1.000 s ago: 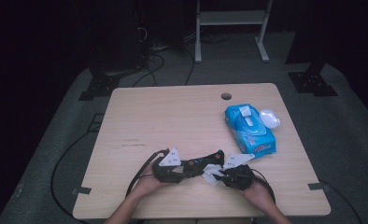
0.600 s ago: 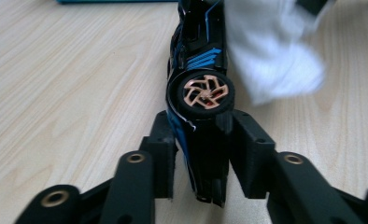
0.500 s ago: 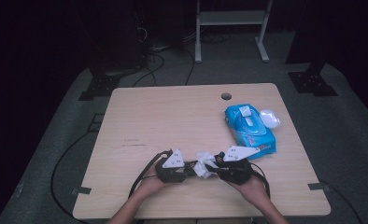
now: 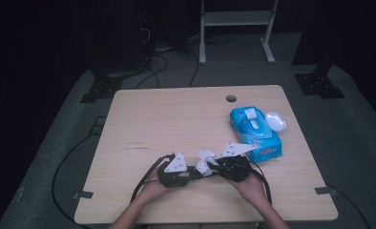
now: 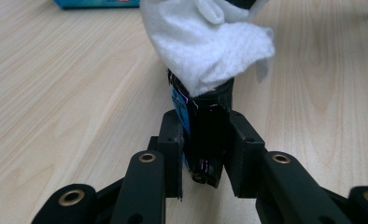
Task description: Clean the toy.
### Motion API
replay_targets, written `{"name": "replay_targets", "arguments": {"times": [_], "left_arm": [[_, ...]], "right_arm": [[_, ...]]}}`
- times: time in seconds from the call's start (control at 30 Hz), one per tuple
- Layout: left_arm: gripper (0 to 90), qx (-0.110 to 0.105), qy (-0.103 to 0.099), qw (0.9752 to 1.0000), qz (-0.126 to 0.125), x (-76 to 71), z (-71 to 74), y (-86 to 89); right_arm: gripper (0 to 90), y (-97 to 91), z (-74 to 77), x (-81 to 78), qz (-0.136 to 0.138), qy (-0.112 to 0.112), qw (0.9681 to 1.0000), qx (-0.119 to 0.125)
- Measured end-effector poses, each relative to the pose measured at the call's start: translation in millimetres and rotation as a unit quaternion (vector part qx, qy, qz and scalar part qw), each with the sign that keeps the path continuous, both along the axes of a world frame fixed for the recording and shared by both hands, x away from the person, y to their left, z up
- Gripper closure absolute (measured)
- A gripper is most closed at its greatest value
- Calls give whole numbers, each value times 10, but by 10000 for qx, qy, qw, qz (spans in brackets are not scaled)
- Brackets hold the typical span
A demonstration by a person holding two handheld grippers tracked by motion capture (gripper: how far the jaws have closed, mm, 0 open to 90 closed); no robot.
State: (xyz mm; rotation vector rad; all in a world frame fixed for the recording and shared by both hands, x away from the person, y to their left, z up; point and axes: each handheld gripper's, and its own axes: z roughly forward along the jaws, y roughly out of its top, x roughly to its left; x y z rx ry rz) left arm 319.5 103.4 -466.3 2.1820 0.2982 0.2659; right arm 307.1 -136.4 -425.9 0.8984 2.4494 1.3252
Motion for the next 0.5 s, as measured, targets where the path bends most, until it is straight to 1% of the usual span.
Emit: {"name": "replay_targets", "arguments": {"times": [0.03, 0.07, 0.1, 0.17, 0.2, 0.27, 0.3, 0.37, 0.4, 0.47, 0.5], "left_arm": [[700, -33, 83, 10000, -2, 8, 4, 2], [679, -96, 184, 9998, 45, 18, 7, 0], [596, -143, 241, 9996, 101, 29, 8, -10], [522, -179, 336, 9991, 170, 53, 10, -33], [518, -188, 358, 9990, 164, 58, 7, -39], [518, -98, 368, 9992, 120, 62, -10, -59], [559, -51, 330, 9994, 72, 55, -19, -62], [625, 36, 210, 9997, 72, 36, -24, -53], [628, 53, 212, 9997, 71, 37, -19, -44], [635, 42, 216, 9997, 85, 34, -13, -18], [638, 32, 219, 9997, 97, 33, -11, -5]], "right_arm": [[839, 11, -2, -4, 9, -42, 10000, -47], [840, 30, -2, -9, 29, -77, 9999, -79], [840, 47, -6, -11, 49, -61, 10000, -58], [840, 71, -8, -11, 114, -26, 9999, -34], [839, 93, -7, -8, 156, -10, 9999, -22], [840, 141, -3, -9, 238, -21, 9997, -31], [840, 186, 1, -19, 301, -56, 9995, -39], [840, 251, 4, -42, 360, -131, 9993, -51], [840, 286, 4, -50, 389, -191, 9990, -106], [840, 287, 7, -42, 375, -227, 9989, -138], [840, 264, 10, -33, 315, -224, 9991, -162]]}}
